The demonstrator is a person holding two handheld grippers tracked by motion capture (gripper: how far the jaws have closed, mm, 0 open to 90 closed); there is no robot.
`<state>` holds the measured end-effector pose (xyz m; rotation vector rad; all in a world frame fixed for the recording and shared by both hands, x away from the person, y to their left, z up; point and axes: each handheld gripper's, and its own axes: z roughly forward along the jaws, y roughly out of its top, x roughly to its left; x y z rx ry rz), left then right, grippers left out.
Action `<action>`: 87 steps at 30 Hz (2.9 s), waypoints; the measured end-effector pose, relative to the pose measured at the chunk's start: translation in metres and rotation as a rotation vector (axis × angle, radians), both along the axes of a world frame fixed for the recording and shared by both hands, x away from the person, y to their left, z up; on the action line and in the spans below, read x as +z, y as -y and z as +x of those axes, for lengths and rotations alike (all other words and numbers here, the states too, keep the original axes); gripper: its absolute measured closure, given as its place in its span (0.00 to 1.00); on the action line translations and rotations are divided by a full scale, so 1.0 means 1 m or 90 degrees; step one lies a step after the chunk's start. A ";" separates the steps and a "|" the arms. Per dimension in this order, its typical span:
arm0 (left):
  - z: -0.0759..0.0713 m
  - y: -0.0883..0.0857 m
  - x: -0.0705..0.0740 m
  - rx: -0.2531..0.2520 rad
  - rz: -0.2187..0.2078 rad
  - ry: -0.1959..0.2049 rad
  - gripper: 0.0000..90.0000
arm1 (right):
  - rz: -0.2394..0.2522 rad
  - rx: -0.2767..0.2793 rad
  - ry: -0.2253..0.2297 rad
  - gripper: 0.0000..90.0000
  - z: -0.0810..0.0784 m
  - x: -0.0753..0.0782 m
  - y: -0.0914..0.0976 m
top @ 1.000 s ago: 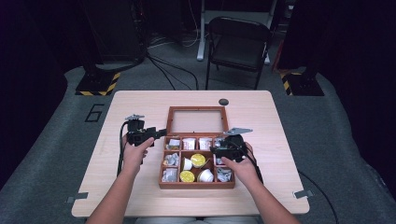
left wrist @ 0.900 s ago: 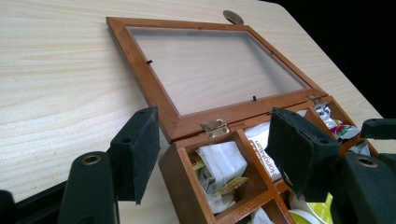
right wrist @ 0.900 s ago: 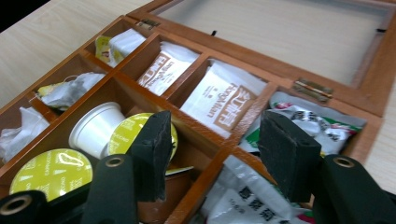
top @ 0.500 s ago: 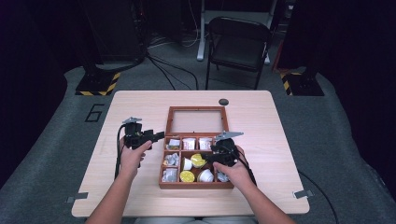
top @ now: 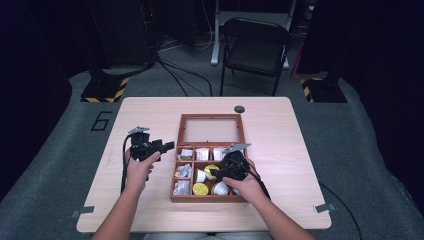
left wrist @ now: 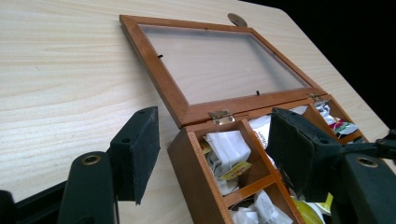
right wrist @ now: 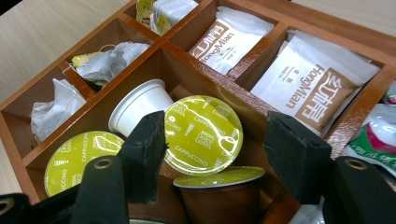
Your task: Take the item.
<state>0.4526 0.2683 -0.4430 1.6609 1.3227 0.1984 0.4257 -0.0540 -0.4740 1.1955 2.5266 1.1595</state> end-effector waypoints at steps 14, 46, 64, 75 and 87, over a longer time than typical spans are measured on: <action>0.000 -0.001 0.000 0.002 -0.002 0.001 0.38 | -0.012 0.003 -0.025 0.42 0.000 -0.006 -0.004; -0.008 -0.014 -0.001 0.023 -0.001 0.003 0.38 | -0.039 0.036 -0.066 0.39 0.009 -0.013 -0.020; -0.008 -0.016 -0.002 0.026 0.000 0.002 0.38 | -0.043 0.045 -0.071 0.41 0.011 -0.014 -0.022; -0.007 -0.017 -0.002 0.031 -0.007 0.001 0.38 | -0.016 0.067 -0.025 0.42 0.000 0.010 -0.017; 0.001 -0.015 -0.003 0.028 -0.008 0.001 0.38 | 0.005 0.041 0.026 0.42 -0.002 0.031 0.005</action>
